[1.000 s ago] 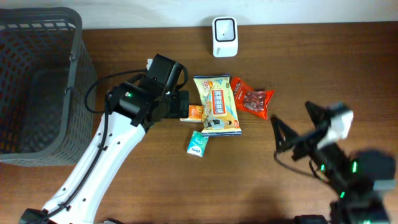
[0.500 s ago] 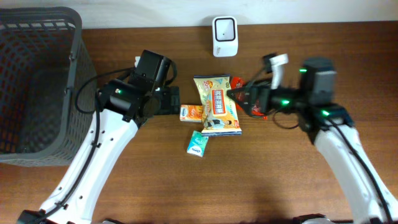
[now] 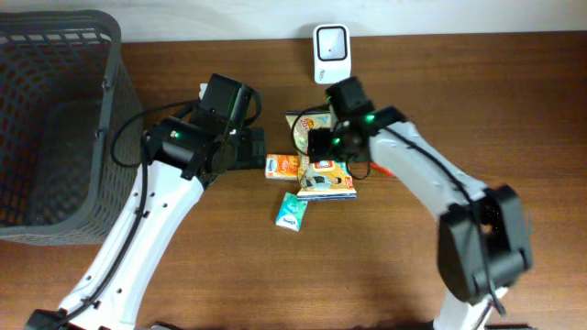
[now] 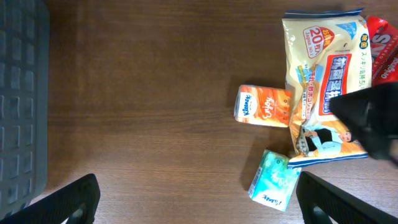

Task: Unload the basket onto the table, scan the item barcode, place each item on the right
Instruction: 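Grasp the yellow snack bag with the right gripper, then lift the yellow bag with the right gripper up to the white scanner, then carry the yellow bag right and drop it on the table's right edge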

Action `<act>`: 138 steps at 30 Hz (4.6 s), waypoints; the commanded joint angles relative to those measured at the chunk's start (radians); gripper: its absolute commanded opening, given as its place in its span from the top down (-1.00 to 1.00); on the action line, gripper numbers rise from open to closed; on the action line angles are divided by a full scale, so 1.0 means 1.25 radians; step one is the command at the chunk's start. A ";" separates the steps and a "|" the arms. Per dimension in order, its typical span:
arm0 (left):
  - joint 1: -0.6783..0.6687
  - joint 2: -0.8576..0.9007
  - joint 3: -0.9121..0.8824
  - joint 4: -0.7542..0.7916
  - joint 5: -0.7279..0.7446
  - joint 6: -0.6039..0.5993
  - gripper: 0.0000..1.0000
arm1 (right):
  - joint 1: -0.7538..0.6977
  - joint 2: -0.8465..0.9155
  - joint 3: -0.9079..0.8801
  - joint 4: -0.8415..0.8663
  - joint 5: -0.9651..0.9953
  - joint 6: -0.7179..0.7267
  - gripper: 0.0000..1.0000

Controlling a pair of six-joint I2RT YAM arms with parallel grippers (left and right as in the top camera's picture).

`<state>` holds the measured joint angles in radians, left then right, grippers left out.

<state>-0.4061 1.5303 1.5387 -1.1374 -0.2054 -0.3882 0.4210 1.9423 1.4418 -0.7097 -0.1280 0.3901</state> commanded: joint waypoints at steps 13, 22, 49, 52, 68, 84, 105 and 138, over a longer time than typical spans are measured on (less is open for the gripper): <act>0.002 -0.006 0.001 0.000 -0.002 0.000 -0.98 | 0.036 0.112 0.009 0.040 0.115 0.024 -0.45; 0.002 -0.006 0.001 -0.001 0.000 0.000 -0.98 | 0.051 0.115 0.001 0.047 0.157 0.030 -0.12; 0.002 -0.006 0.001 0.000 0.000 0.000 -0.98 | 0.052 0.194 0.130 -0.011 0.130 0.028 -0.94; 0.002 -0.006 0.001 0.000 0.000 0.000 -0.98 | 0.052 0.194 0.130 -0.013 0.133 0.028 -0.50; 0.003 -0.006 0.001 -0.001 0.000 0.000 -0.98 | 0.050 0.174 0.310 -0.164 0.164 0.027 0.92; 0.002 -0.006 0.001 -0.001 0.000 0.000 -0.98 | -0.013 0.179 0.458 0.097 0.455 0.027 0.92; 0.002 -0.006 0.001 -0.001 0.000 0.000 -0.98 | -0.076 0.316 0.458 0.434 0.453 0.023 0.92; 0.002 -0.006 0.001 -0.001 0.000 0.000 -0.98 | -0.136 0.220 0.458 0.287 0.777 -0.234 0.92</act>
<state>-0.4061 1.5303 1.5387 -1.1374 -0.2054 -0.3885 0.2993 2.3466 1.9907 -0.2955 0.7486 0.0055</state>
